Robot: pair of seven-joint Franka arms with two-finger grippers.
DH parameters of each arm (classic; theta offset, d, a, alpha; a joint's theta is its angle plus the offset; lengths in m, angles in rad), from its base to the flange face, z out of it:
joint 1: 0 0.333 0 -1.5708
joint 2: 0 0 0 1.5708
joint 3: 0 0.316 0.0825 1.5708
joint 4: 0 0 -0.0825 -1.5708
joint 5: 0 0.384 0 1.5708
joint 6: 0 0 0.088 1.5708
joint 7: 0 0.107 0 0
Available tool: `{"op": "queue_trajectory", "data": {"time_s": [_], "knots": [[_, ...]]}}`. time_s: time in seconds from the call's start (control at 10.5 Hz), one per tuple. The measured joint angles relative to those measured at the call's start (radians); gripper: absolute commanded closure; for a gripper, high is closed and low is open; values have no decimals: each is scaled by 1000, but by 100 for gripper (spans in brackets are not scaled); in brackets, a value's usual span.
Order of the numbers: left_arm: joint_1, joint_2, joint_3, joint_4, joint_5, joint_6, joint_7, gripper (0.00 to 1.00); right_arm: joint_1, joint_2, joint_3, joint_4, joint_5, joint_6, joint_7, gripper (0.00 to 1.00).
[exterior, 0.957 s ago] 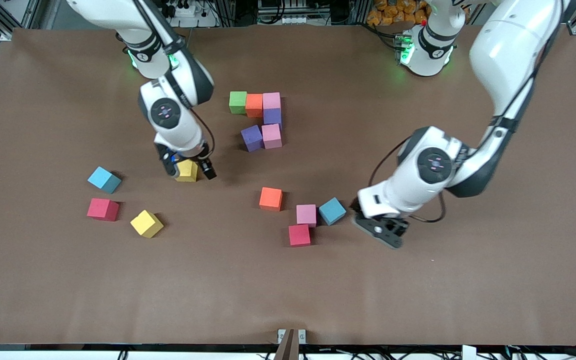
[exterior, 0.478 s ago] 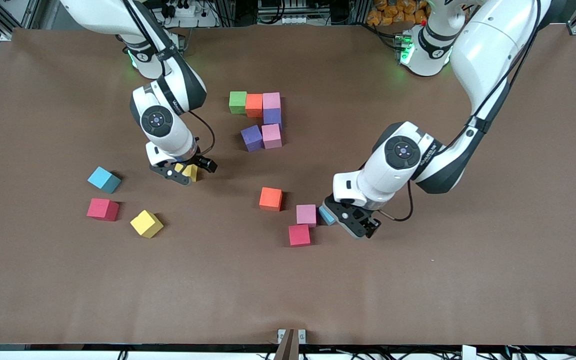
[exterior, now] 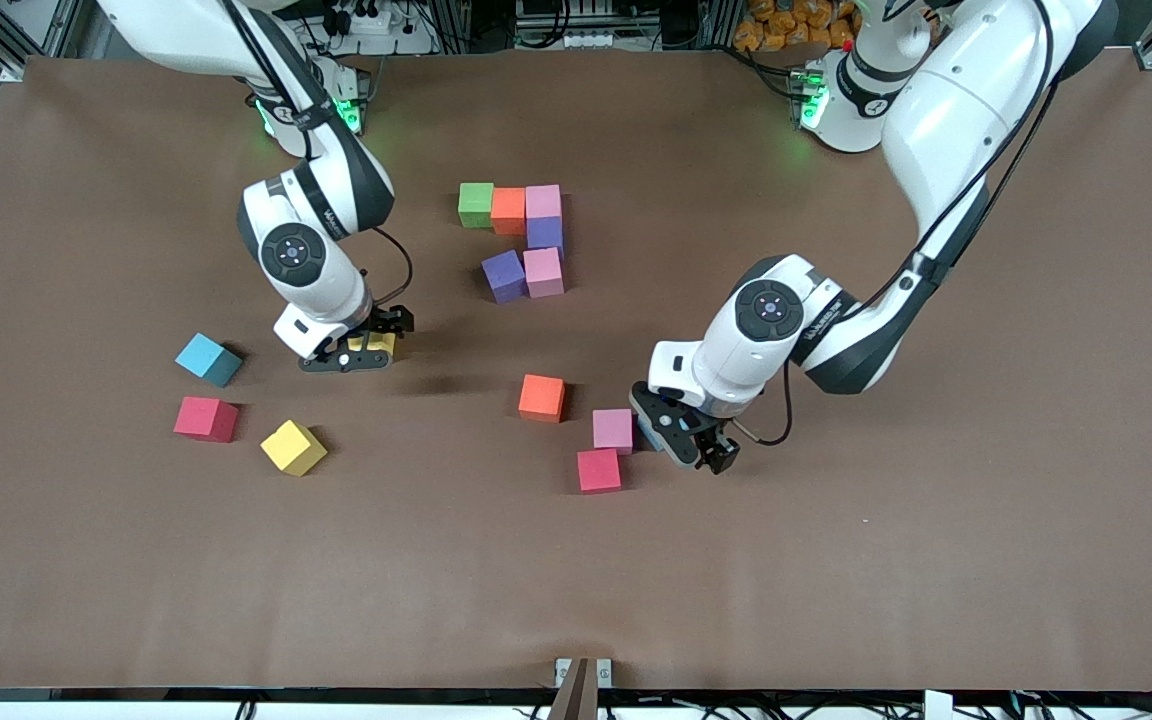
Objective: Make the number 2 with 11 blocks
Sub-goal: 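Grasp the yellow cube with the right gripper while the left gripper takes teal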
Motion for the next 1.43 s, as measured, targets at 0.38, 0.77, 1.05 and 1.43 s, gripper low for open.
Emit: {"op": "queue_trajectory", "data": {"time_s": [0.38,0.77,1.05,1.43], "knots": [[-30,47,6,-1,15,24,0,0,-9,12,-1,-2,-24,23,-2,0],[-80,57,57,-1,15,34,-1,0,-39,51,-1,-16,-24,100,-2,0],[-91,69,75,-1,15,53,-1,95,-45,67,-2,-17,-24,111,3,0],[-91,68,78,4,17,57,27,100,-46,76,-1,-29,-24,121,79,8]]}}
